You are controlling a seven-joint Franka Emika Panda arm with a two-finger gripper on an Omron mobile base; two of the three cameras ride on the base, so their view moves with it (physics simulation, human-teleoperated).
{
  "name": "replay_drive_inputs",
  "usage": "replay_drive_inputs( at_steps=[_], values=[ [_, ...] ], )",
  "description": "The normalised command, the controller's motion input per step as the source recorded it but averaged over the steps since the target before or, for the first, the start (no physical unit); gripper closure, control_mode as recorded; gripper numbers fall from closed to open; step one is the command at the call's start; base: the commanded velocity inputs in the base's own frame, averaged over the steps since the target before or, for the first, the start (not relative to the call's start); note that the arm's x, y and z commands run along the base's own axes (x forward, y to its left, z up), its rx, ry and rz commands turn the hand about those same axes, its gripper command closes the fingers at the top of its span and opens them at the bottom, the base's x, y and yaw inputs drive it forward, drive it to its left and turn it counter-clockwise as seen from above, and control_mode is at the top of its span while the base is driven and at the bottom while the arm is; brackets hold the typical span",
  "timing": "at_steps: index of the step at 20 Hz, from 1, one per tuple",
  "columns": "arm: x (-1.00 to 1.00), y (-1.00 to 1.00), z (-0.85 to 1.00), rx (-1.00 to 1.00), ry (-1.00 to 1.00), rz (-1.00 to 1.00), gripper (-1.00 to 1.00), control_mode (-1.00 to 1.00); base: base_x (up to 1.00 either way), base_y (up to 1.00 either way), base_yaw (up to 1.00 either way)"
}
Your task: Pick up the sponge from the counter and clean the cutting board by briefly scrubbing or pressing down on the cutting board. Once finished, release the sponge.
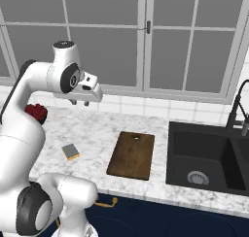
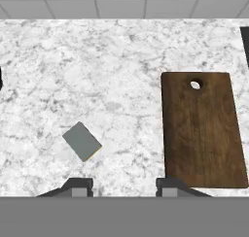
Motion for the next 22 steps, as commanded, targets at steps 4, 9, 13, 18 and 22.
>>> replay_drive_inputs(
  at_steps=[4,9,13,18,22],
  values=[
    [0.0,0.0,-0.04,0.01,0.02,0.0,-1.0,-1.0,0.0,0.0,0.0],
    [-0.18,0.73,-0.35,-0.03,0.29,0.51,-1.0,-1.0,0.0,0.0,0.0],
    [-0.22,0.65,-0.52,-0.07,0.14,0.67,-1.0,-1.0,0.0,0.0,0.0],
    [0.0,0.1,-0.18,0.0,0.04,0.15,-1.0,-1.0,0.0,0.0,0.0],
    [0.0,0.0,-0.09,0.0,0.05,0.0,-1.0,-1.0,0.0,0.0,0.0]
  ],
)
